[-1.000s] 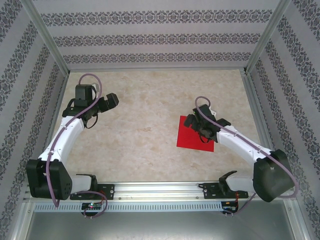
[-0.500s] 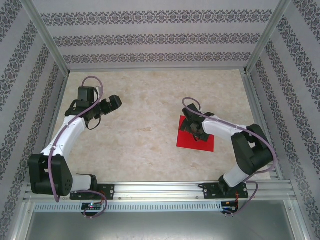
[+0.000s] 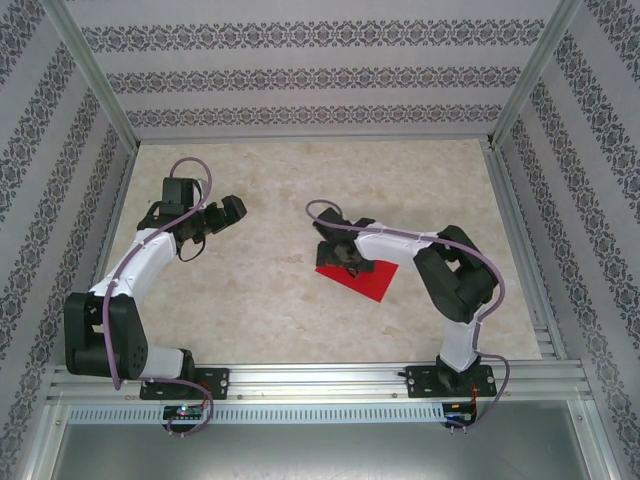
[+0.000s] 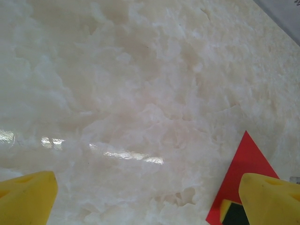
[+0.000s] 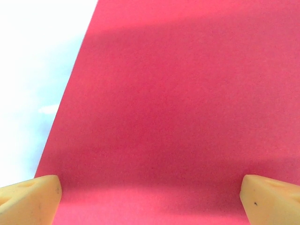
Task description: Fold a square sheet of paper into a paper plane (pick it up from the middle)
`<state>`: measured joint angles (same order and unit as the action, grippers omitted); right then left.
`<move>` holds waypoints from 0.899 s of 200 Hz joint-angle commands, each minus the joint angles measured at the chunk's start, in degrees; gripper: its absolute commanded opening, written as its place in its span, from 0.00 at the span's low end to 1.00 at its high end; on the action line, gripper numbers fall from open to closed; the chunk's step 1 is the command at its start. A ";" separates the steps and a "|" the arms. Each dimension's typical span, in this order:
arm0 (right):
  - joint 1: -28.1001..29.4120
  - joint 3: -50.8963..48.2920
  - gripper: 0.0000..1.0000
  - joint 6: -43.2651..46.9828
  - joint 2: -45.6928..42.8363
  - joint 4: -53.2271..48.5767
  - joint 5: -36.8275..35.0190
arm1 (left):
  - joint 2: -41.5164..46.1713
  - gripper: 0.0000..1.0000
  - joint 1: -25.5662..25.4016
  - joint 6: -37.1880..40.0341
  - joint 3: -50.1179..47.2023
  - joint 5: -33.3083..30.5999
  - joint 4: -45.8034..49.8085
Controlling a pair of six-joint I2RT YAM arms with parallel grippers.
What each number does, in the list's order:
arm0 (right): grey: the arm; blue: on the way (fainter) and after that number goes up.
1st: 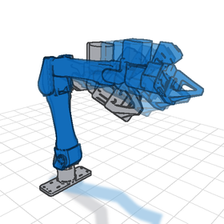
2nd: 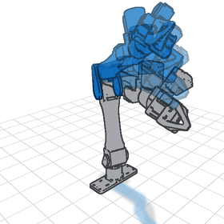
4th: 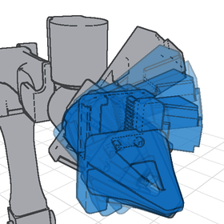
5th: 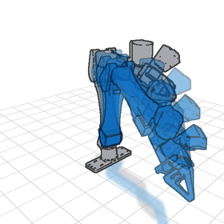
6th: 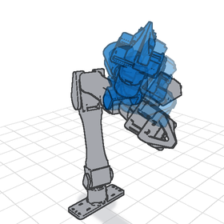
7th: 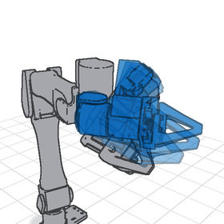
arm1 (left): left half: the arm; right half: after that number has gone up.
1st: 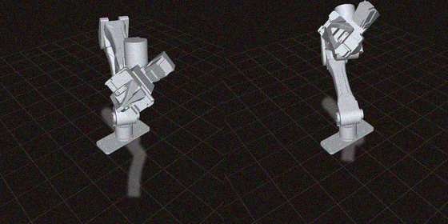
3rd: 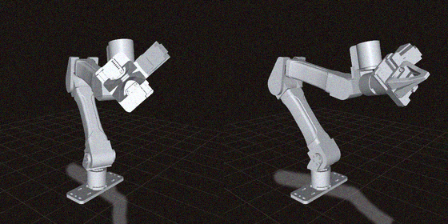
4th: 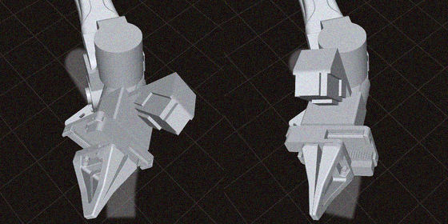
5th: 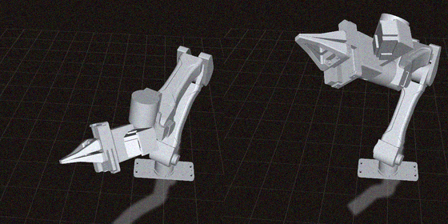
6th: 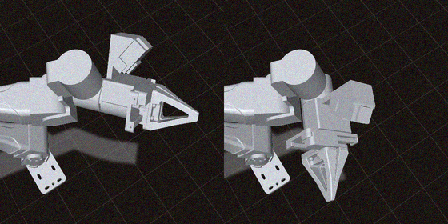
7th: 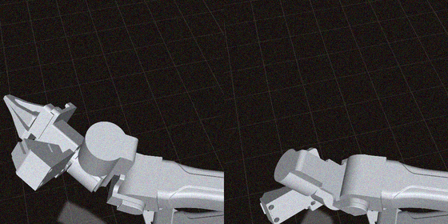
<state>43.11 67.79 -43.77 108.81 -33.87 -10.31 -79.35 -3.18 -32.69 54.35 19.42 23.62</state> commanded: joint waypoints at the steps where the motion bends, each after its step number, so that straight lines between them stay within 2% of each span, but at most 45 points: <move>1: 5.21 1.68 0.98 1.32 3.99 -0.15 8.71 | 0.22 1.00 -0.88 -0.09 0.27 -0.21 -0.96; 37: 8.15 3.12 0.98 3.07 0.05 -5.63 7.85 | -0.06 1.00 -0.84 -0.24 0.34 -0.01 -0.84; 70: 6.29 6.56 0.98 2.11 -5.79 -7.07 0.81 | -0.13 1.00 -0.86 -0.41 0.37 -0.10 -0.86; 94: 3.79 9.65 0.95 0.61 -1.95 -5.41 3.26 | 0.04 1.00 -0.82 0.06 0.53 -1.34 -0.12; 120: 3.64 15.34 0.93 -2.50 3.37 -10.60 1.53 | 0.17 1.00 -0.86 0.50 0.72 -1.96 0.94; 144: 3.20 14.47 0.95 -7.67 2.69 -13.35 -3.14 | 0.26 1.00 -0.86 0.53 0.44 -2.06 1.19; 180: 2.05 13.25 0.98 -7.91 2.57 -16.38 -2.21 | -0.36 1.00 -0.91 0.32 0.34 -1.84 1.00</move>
<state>46.02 81.91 -49.82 111.39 -46.41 -10.94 -79.35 -3.18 -32.67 54.35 18.22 23.99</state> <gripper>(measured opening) 0.980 0.999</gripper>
